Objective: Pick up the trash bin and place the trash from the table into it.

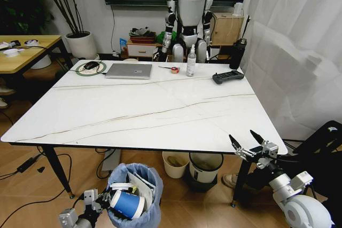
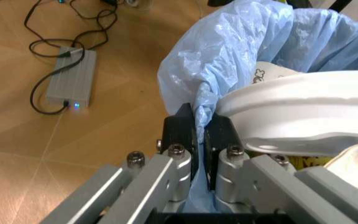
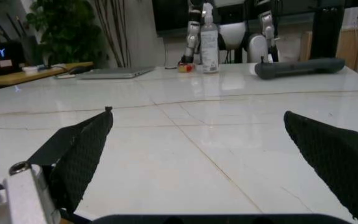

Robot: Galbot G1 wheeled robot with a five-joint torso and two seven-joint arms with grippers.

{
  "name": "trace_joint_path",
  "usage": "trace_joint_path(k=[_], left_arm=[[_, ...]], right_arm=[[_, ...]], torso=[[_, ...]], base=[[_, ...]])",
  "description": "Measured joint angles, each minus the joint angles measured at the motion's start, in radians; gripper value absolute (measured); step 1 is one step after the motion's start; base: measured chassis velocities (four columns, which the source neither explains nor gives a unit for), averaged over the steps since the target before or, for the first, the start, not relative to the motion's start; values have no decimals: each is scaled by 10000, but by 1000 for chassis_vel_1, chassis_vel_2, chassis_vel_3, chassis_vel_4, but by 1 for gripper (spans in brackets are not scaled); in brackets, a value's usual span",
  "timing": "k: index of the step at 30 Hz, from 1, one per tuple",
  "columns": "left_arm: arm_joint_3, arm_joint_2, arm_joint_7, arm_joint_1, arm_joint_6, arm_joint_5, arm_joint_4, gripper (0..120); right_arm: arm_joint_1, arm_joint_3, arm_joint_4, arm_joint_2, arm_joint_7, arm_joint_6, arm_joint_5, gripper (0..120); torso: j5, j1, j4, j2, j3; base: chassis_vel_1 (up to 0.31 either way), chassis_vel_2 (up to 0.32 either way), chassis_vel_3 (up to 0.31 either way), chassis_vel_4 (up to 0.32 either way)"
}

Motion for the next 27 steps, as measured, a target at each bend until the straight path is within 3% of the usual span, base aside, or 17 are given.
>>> trace_joint_path(k=[27], left_arm=[[-179, 119, 0, -228, 47, -109, 92, 0]], right_arm=[[-9, 214, -6, 213, -7, 9, -35, 100]], torso=[[0, -587, 2, -1325, -736]], base=[[0, 0, 0, 0]])
